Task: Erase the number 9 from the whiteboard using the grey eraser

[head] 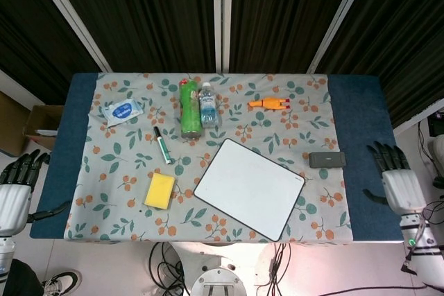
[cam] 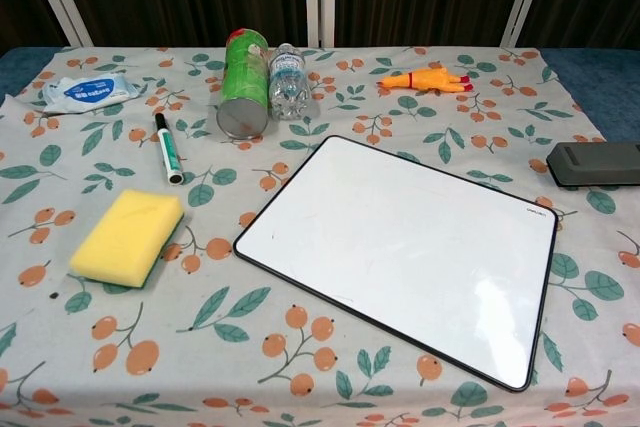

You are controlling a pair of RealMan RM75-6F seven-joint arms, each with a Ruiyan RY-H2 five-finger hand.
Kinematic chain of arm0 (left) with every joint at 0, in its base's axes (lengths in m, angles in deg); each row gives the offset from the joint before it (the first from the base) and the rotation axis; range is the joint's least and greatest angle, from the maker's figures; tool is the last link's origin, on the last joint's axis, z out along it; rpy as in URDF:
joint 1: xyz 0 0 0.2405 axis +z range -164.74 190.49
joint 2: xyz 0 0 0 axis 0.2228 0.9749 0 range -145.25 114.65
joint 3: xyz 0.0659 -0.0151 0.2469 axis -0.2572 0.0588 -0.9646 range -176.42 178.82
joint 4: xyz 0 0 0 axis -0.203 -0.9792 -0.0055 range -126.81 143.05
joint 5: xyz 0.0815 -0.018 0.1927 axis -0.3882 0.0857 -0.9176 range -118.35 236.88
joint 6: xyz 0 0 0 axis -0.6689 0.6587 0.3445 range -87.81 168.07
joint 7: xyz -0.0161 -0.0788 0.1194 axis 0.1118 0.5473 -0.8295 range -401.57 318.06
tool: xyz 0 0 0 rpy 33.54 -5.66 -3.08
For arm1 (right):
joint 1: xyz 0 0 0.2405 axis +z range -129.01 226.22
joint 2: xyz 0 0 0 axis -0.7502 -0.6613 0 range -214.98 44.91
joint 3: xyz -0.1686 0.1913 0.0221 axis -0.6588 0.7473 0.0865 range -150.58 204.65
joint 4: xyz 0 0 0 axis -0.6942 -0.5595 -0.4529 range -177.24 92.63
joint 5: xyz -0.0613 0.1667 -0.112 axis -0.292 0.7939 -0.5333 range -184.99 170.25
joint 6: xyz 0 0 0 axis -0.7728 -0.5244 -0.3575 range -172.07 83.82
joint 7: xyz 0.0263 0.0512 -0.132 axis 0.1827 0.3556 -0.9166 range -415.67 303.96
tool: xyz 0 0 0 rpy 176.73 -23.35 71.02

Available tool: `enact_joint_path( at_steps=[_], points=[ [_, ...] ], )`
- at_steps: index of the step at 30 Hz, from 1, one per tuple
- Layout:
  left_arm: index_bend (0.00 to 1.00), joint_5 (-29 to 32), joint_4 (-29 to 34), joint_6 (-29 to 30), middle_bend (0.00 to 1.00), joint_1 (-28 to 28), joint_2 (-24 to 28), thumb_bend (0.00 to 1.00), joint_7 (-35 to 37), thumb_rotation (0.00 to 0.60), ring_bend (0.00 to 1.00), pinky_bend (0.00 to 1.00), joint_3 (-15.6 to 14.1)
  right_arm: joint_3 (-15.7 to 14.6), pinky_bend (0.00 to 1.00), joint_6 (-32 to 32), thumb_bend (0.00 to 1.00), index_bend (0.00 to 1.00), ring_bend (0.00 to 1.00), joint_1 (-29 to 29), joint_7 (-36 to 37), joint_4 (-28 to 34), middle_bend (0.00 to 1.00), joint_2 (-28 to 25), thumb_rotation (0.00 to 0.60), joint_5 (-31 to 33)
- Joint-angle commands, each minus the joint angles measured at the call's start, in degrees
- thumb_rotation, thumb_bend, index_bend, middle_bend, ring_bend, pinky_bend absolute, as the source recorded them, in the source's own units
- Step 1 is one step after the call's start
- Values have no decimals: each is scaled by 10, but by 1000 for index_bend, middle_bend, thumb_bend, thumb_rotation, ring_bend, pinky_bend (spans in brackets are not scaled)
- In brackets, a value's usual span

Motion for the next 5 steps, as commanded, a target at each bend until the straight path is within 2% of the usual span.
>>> enact_joint_path(
  at_steps=[1, 5],
  points=[
    [39, 0, 3, -4, 45, 0, 4, 29, -3, 301, 63, 169, -2, 9, 0, -60, 56, 0, 0, -73, -26, -6, 0, -3, 600, 41],
    [39, -2, 7, -4, 45, -1, 7, 29, -4, 300, 64, 169, -2, 25, 0, -61, 54, 0, 0, -82, -5, -5, 0, -9, 600, 45]
  ],
)
